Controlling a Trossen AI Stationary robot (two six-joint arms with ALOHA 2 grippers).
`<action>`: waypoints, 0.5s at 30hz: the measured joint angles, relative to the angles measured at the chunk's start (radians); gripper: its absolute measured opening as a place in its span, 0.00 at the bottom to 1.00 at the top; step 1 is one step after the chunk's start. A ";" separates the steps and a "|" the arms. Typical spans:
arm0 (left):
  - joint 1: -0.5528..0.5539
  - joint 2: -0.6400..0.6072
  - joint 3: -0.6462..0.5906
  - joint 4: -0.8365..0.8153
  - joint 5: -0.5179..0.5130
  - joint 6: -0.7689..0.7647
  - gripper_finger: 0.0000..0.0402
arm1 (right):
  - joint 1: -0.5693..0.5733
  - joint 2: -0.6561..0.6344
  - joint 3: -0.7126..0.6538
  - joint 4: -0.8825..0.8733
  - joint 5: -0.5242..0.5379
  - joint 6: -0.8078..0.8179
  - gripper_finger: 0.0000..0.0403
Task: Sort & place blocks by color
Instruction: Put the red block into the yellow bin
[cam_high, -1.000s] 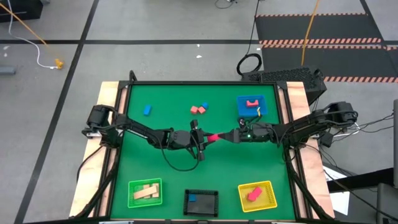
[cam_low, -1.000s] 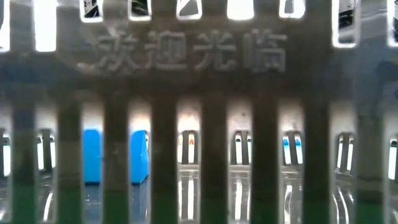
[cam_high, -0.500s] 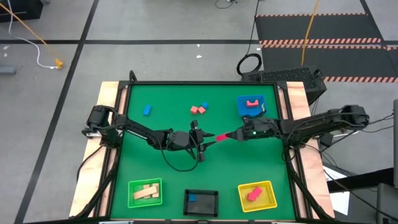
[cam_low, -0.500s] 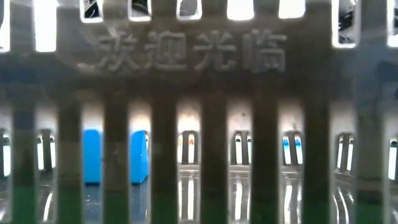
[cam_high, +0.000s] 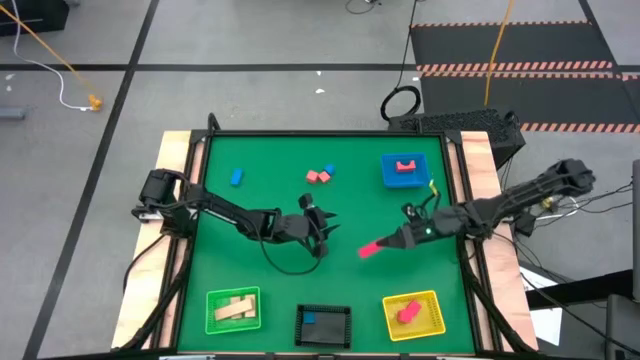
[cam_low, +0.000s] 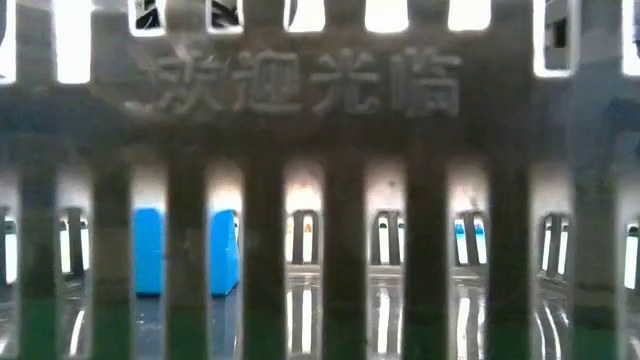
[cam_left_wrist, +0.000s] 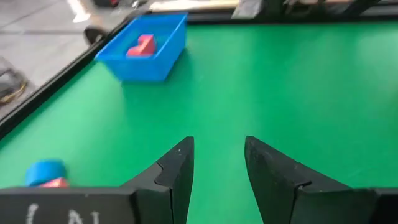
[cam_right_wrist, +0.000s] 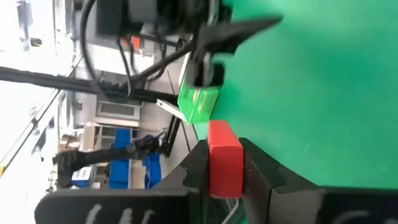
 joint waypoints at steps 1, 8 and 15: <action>0.003 0.000 0.000 -0.023 -0.012 -0.010 0.36 | 0.039 0.008 0.000 0.006 0.033 0.007 0.11; 0.038 0.000 0.000 -0.074 -0.047 -0.035 0.36 | 0.268 0.089 0.000 0.039 0.209 0.122 0.11; 0.071 0.000 0.000 -0.115 -0.047 -0.048 0.36 | 0.444 0.143 0.034 0.199 0.273 0.116 0.11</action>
